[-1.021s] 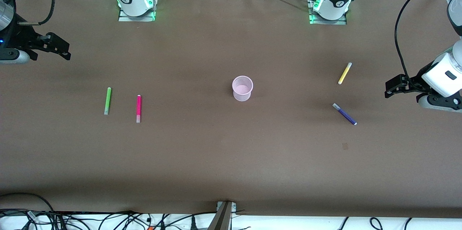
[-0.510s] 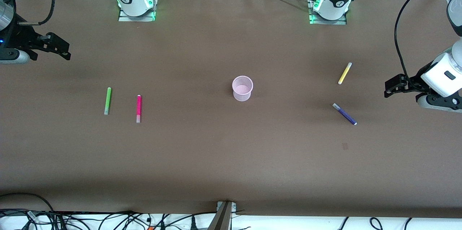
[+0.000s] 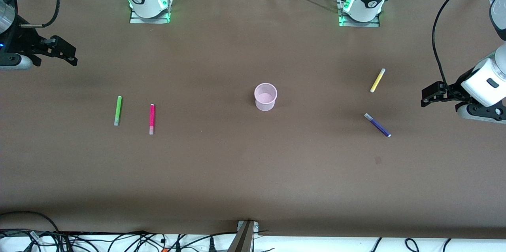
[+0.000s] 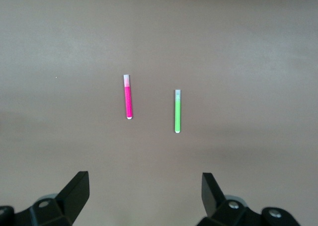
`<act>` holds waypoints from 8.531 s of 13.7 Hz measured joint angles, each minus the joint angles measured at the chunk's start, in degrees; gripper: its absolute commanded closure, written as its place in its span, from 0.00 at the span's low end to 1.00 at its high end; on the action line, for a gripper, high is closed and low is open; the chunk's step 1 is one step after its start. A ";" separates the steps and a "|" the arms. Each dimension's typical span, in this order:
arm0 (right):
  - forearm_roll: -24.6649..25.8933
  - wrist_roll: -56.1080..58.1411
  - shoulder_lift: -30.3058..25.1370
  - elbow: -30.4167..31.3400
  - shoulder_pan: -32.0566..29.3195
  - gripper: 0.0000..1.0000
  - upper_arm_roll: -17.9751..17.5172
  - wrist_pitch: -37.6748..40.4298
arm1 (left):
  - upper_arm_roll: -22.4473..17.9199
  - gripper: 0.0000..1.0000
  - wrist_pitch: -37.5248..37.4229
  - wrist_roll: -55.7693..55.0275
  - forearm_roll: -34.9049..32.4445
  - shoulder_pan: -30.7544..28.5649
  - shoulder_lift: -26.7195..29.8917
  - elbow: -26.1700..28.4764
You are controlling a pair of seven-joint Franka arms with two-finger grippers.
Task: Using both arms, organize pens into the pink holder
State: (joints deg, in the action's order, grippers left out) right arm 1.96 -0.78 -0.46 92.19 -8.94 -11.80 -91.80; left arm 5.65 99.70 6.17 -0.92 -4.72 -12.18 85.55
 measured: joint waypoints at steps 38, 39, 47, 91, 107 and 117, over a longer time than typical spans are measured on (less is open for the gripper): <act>-1.35 0.00 0.00 -0.07 0.10 0.00 -0.47 0.02 | -0.15 0.08 47.95 -52.24 0.02 -4.13 -17.81 30.99; -1.53 0.00 0.00 -0.07 0.10 0.00 -0.48 0.02 | -0.10 0.22 48.87 -52.26 0.02 -4.08 -18.61 30.97; -1.96 0.00 -0.06 -0.07 0.33 0.00 -0.87 0.02 | 0.12 1.00 49.42 -52.40 0.01 -3.71 -19.31 30.60; -3.21 0.00 -0.10 -0.36 0.87 0.00 -1.96 -0.10 | 2.65 1.00 7.80 -139.61 -47.00 50.32 -22.67 5.41; -3.21 0.00 -0.10 -0.38 0.86 0.00 -1.95 -0.10 | 1.90 0.00 4.86 -136.79 -47.30 52.35 -25.27 -0.22; 2.34 3.46 13.73 0.22 0.83 0.00 -1.63 -2.65 | 1.57 0.00 4.25 -92.02 -25.71 33.83 -13.11 -5.17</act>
State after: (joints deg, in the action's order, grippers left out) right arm 4.30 2.68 13.27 92.41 -8.11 -13.42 -94.45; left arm 7.23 103.95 -85.86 -26.64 29.11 -25.30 80.38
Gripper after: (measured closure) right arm 0.000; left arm 0.000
